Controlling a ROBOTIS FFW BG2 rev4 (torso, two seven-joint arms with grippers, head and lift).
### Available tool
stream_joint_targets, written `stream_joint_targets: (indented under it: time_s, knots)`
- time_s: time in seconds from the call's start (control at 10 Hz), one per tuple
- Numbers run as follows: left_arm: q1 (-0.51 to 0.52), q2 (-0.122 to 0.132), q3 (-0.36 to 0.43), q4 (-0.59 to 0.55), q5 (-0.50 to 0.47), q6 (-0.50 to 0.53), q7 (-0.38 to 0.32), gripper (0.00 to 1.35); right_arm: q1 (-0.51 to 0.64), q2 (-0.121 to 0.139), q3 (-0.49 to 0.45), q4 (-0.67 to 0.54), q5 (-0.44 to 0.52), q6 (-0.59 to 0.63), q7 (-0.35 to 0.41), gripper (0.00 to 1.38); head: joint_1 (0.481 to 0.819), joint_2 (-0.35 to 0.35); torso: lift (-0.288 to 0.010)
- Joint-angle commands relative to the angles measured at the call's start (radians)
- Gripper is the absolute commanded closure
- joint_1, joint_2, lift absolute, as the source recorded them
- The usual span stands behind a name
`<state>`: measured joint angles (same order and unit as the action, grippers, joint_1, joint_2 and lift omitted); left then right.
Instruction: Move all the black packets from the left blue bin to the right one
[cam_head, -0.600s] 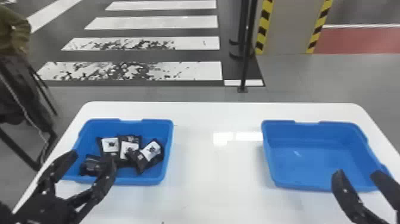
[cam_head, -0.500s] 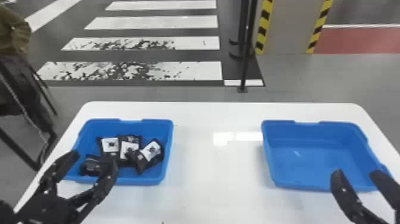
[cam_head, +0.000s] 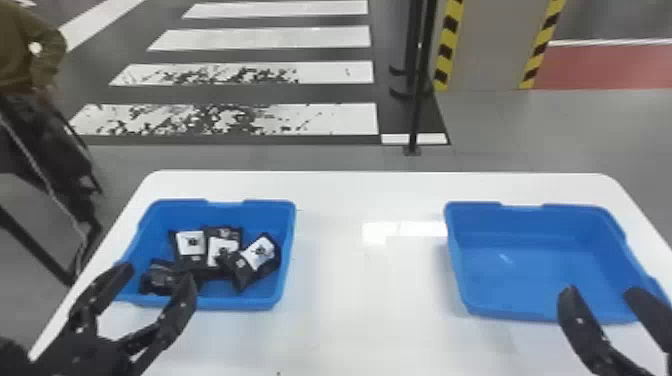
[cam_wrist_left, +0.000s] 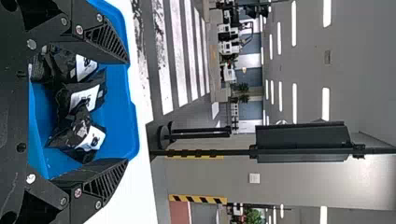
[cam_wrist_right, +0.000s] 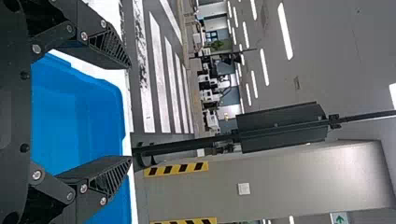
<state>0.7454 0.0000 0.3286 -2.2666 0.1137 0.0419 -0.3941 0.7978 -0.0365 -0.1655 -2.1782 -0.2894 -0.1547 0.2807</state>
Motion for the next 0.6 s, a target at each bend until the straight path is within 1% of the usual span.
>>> stream_joint_targets:
  time_s: [0.0,0.1,0.3,0.4,0.5]
  knots:
    - [-0.002,-0.003,0.004,0.000,0.002,0.014,0.000,0.32,0.000,0.000,0.000,0.002,-0.008,0.000,0.000,0.37,0.695,0.068,-0.140]
    - [-0.009,-0.003,0.000,0.000,-0.006,0.032,0.000,0.32,0.000,0.000,0.000,0.002,-0.008,0.000,0.000,0.37,0.695,0.072,-0.140]
    - [-0.071,-0.003,-0.027,0.000,-0.020,0.125,0.000,0.32,0.000,0.000,0.000,0.002,-0.020,0.000,0.000,0.37,0.695,0.066,-0.140]
    - [-0.137,-0.003,-0.029,0.000,-0.056,0.253,0.000,0.32,-0.003,0.000,0.000,0.002,-0.022,0.000,0.000,0.37,0.695,0.055,-0.140]
    - [-0.208,0.006,-0.037,0.027,-0.120,0.321,0.000,0.32,-0.005,0.000,0.000,0.007,-0.024,0.000,0.000,0.37,0.695,0.052,-0.140]
